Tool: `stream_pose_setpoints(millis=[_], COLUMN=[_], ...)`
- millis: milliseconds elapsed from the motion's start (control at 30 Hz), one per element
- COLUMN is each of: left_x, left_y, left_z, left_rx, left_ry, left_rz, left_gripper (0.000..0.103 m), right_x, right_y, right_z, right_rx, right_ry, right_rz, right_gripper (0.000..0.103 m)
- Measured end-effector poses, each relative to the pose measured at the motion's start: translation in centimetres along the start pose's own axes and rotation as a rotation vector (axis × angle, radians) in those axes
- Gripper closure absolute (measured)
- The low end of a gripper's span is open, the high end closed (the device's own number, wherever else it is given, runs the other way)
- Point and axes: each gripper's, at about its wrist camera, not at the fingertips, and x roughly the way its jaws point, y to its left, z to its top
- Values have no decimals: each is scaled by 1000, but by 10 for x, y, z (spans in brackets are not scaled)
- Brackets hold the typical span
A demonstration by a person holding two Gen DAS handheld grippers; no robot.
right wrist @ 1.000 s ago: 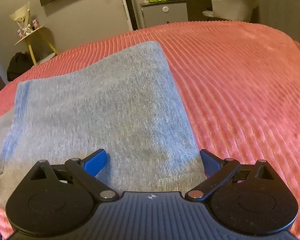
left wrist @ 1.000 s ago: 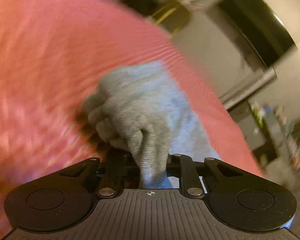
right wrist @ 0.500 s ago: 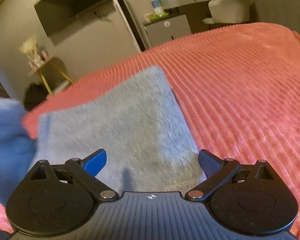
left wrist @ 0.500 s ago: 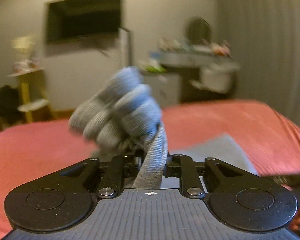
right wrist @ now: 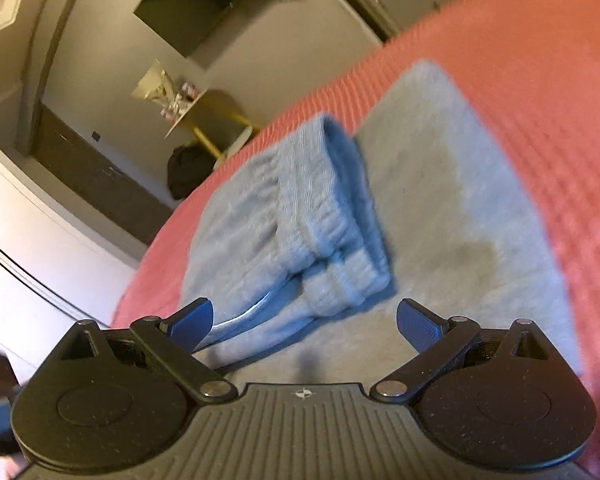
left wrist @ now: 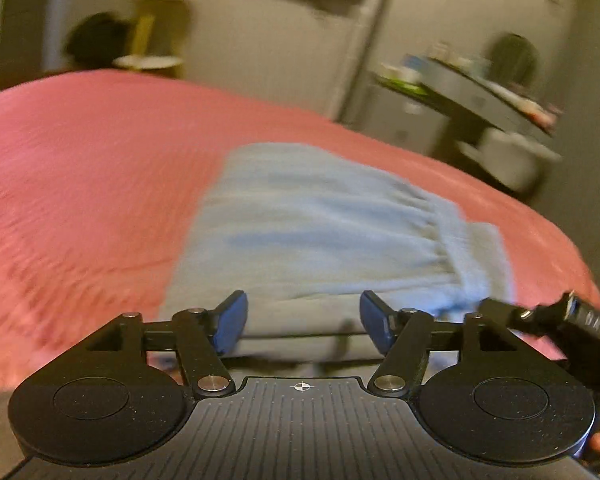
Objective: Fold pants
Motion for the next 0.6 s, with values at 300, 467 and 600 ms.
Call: stream_pose_setpoints(millis=[300, 467, 600], left_x=[13, 18, 44], left_y=[-6, -4, -5], left_z=[-13, -16, -16], left_rx=[83, 72, 23], left_ry=[43, 76, 156], left_rz=[-5, -56, 24], left_gripper=[29, 29, 32], right_x=[47, 68, 83], right_y=[-20, -3, 16], right_z=[19, 22, 22], right_rx=[440, 413, 398], right_ry=[22, 16, 33], right_rz=[85, 58, 21], right_gripper=[5, 51, 35])
